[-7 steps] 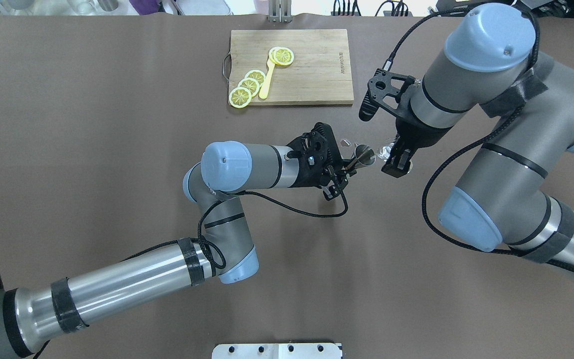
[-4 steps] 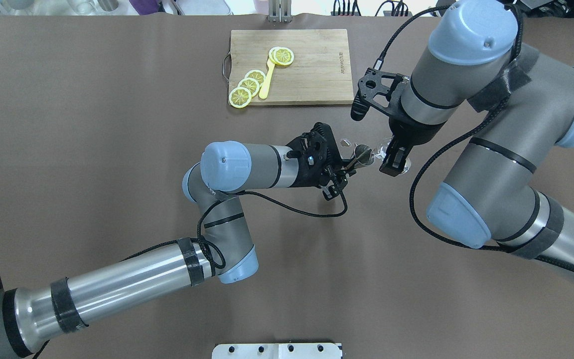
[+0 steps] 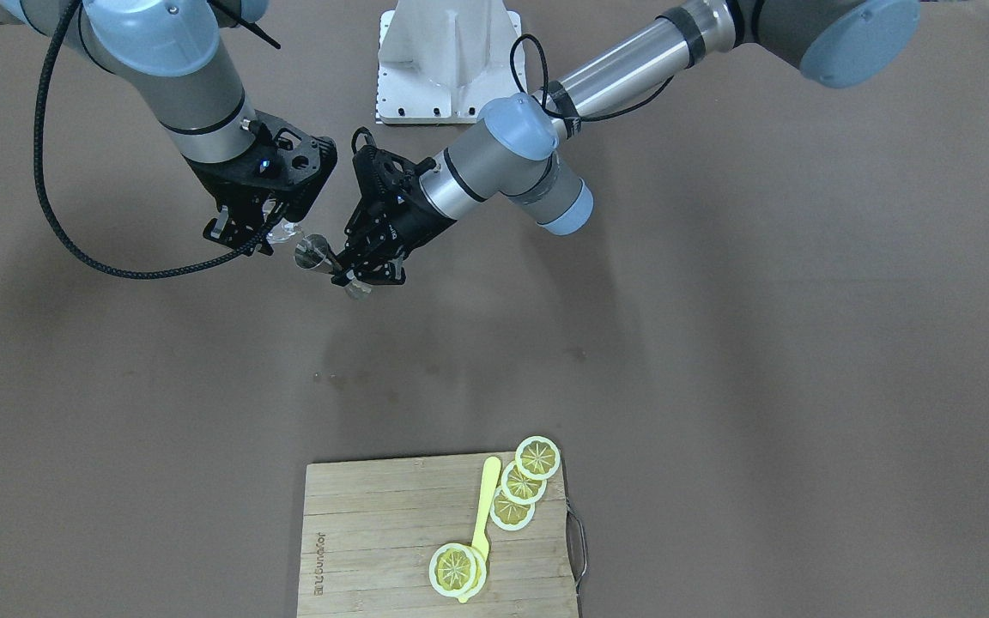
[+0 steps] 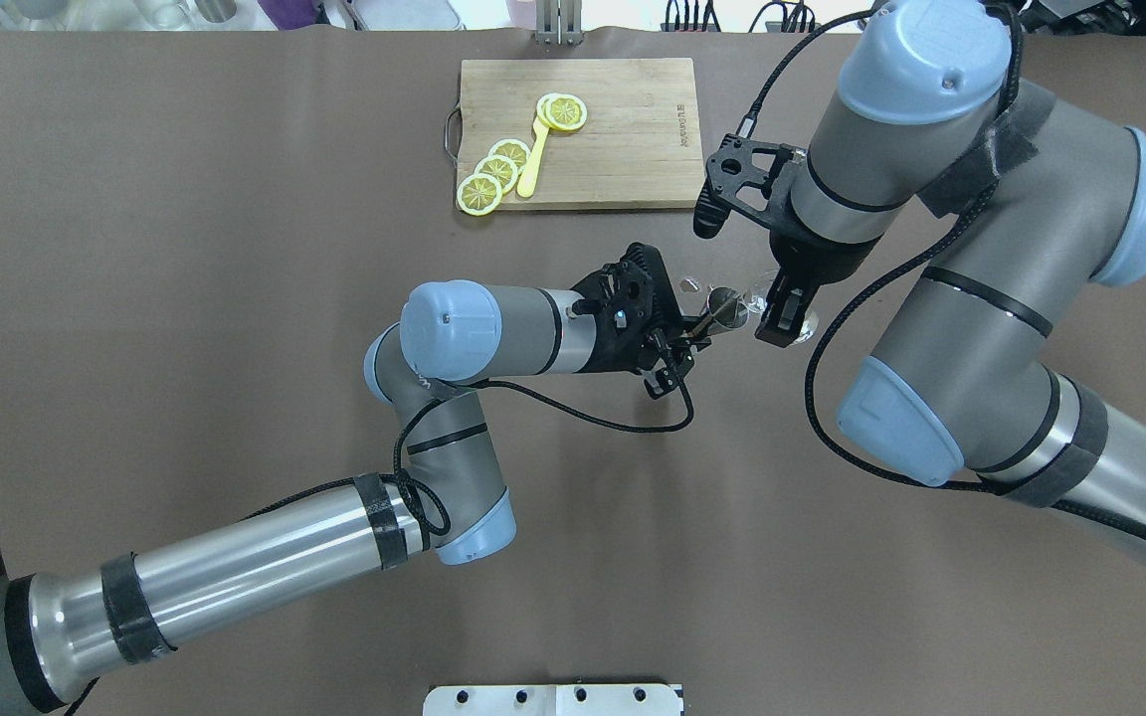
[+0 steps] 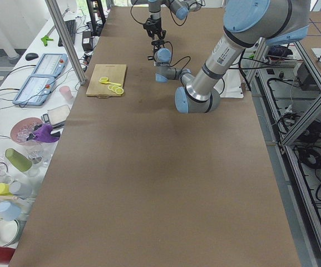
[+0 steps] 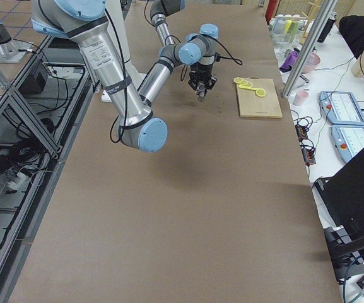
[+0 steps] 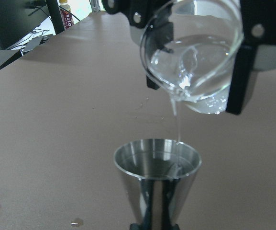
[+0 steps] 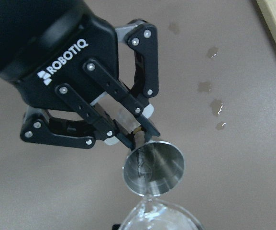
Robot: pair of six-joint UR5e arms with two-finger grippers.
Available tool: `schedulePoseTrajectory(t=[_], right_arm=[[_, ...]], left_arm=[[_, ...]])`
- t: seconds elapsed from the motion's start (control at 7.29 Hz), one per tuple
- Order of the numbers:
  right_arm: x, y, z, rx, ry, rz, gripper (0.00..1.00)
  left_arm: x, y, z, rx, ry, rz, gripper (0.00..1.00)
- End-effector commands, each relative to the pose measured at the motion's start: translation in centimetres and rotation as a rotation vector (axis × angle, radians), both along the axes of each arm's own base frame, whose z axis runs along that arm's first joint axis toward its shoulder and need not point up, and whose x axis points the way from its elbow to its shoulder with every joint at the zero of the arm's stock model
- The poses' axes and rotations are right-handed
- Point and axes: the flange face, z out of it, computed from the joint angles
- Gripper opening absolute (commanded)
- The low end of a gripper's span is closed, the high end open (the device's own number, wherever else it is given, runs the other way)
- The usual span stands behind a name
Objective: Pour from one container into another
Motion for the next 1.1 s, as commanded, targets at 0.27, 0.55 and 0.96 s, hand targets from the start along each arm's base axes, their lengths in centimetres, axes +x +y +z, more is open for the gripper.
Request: schedulePoseTrajectory(t=[0.27,0.55,0.96], right_arm=[[0.3,0.0,0.4,0.064,-0.033,0.018,0.0],[0.2,-0.1,-0.7,0.088,-0.052,0.029,0.0],[1.2,0.1,0.2,0.138,-0.097,0.034,0.0]], left_arm=[[-0.1,0.0,0.0,0.003,0.007,-0.001,0.0],[-0.1,0.0,0.0,0.002,0.007,-0.002,0.0],[-0.1,0.0,0.0,0.002,0.008,-0.008,0.0]])
